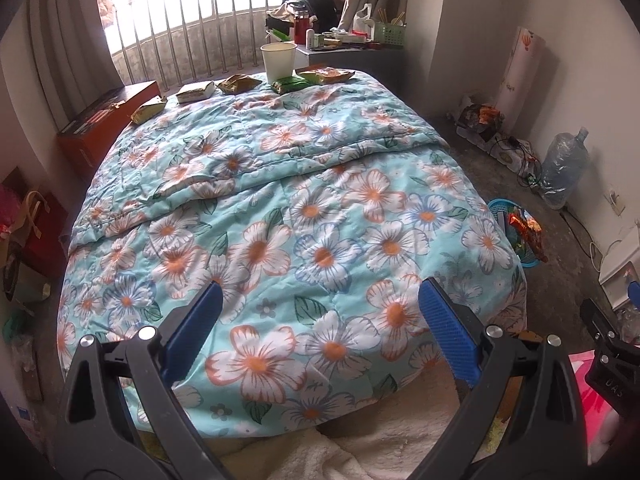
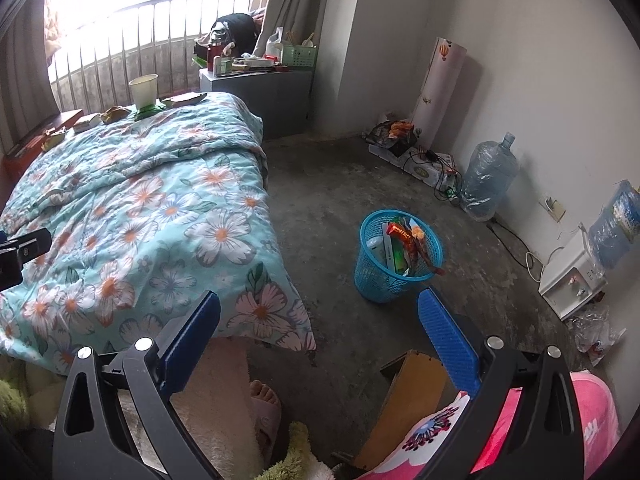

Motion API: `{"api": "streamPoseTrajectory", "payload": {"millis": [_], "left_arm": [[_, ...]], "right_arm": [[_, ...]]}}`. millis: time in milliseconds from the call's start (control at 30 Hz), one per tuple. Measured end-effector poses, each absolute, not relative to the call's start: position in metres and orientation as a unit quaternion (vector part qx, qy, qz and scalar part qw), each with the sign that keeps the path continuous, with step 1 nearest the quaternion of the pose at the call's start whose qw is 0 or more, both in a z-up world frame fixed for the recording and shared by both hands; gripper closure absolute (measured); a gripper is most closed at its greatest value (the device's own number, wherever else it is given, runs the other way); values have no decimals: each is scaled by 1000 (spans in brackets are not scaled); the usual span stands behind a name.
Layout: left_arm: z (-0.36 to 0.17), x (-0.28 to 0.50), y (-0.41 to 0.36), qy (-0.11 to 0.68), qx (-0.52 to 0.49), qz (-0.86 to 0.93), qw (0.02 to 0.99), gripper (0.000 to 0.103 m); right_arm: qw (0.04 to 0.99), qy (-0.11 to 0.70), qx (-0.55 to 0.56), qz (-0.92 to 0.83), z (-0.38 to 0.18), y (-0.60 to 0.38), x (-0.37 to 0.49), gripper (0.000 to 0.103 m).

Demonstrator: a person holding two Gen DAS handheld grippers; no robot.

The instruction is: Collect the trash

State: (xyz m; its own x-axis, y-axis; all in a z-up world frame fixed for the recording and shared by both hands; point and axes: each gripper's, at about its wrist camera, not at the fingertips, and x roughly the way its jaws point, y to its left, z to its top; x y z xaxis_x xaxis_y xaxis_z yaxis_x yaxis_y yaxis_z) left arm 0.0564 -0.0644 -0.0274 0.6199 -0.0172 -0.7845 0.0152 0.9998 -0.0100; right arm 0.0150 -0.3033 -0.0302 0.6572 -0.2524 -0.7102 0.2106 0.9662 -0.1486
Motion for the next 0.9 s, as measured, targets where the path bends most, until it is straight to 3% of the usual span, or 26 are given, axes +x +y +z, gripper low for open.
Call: {"api": "streamPoseTrajectory", "payload": {"millis": [900], "left_arm": [[-18, 57, -70, 425, -24, -12, 905, 9]], "right_arm": [[915, 381, -23, -134, -20, -309, 13, 7]]}}
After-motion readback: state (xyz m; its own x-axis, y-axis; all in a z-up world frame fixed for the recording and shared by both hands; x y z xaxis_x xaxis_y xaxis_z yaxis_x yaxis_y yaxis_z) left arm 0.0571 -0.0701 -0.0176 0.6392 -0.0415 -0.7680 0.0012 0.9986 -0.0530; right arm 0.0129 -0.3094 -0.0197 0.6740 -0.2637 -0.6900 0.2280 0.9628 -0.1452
